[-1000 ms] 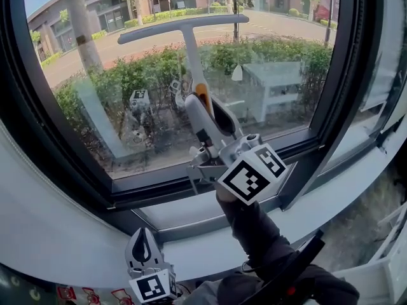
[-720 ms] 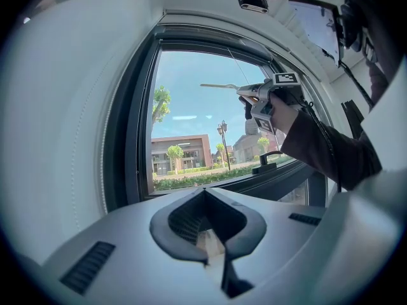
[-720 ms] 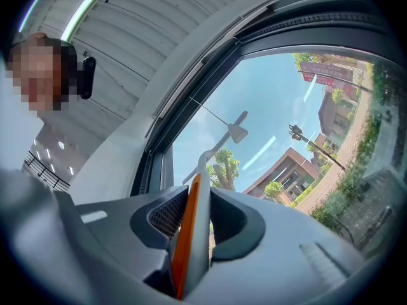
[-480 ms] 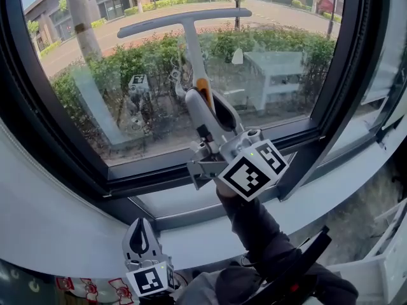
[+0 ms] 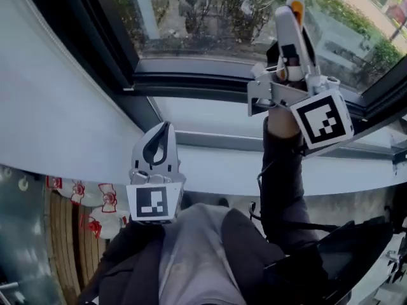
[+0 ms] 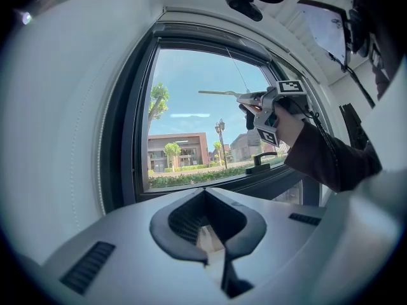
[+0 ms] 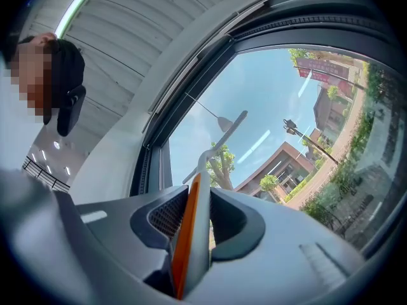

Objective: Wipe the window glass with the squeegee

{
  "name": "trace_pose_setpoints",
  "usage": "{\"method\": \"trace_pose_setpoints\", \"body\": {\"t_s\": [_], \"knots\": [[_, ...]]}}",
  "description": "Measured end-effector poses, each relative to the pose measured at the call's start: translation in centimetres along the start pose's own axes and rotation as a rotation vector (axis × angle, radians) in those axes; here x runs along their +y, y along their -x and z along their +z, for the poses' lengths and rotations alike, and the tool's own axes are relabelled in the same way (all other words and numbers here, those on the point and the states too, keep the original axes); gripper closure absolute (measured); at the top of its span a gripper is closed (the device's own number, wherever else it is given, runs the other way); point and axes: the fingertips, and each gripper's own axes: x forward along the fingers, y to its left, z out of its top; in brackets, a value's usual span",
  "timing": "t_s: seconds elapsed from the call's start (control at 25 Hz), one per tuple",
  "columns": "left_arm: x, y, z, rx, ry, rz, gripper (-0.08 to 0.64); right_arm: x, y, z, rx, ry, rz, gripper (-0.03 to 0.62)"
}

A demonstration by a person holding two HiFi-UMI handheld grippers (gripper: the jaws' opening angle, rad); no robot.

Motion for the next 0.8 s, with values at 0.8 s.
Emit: {"method": "trace_pose_setpoints", "body": {"t_s": [0.8], "knots": [[-1.3, 1.4, -3.8, 0.142, 0.033, -0.058, 0.561, 0.0, 3.4, -3.3, 0.026, -0.051, -0.059, 0.491]]}}
